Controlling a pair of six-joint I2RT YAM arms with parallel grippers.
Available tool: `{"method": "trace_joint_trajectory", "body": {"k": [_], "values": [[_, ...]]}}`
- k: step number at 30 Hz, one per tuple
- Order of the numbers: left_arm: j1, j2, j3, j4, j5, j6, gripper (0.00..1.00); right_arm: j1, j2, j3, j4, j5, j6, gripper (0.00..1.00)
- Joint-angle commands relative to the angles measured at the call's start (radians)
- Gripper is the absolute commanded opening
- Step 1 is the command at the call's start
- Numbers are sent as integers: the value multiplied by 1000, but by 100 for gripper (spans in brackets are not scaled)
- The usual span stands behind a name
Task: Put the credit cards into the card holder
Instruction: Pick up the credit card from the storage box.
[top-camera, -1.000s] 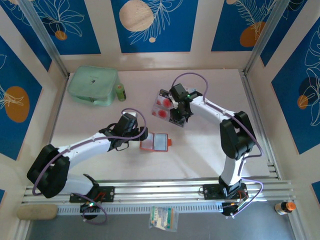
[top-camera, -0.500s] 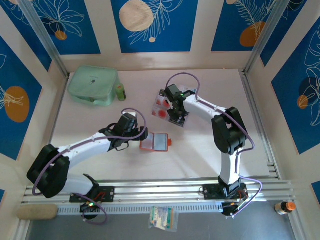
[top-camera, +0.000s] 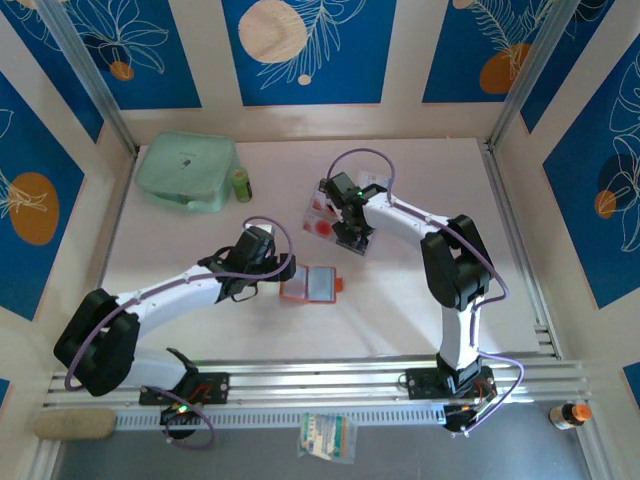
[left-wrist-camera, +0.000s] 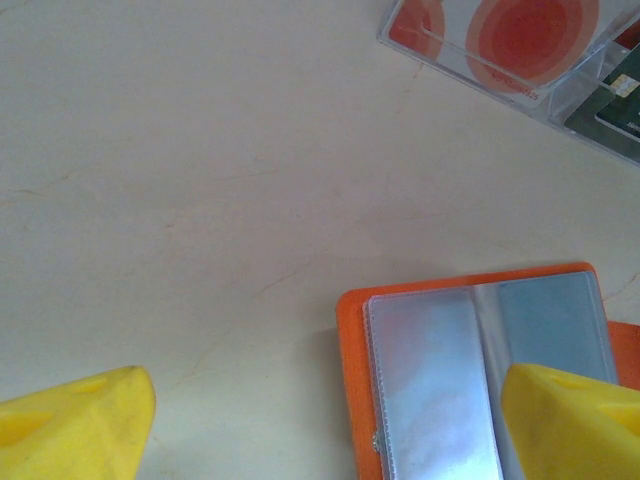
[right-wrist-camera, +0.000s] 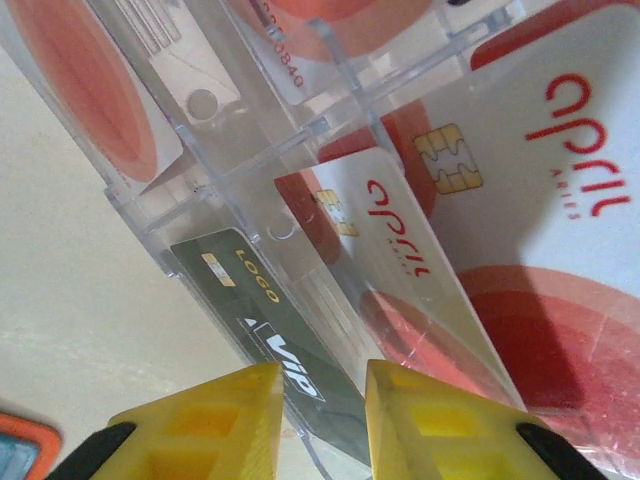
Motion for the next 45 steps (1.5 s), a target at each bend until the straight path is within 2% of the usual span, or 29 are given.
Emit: {"method": "trace_joint_trajectory", "body": {"k": [1,7,17,31,45], "values": [[11,-3,4,12,14,-12,89,15,-6,-25,-19,-13,-10,25],[11,-3,2,13,11,-11,89,19,-19,-37,-14,-2,-26,19],[11,-1,1,16,14,-9,89,2,-37,-69,18,-42,-74,19],[11,3,-1,23,19,-7,89,-11,-77,-72,26,-93,-115,0],[11,-3,4,15,17,0,89,-4,-129,-35,-41,-151,-126,0]]}}
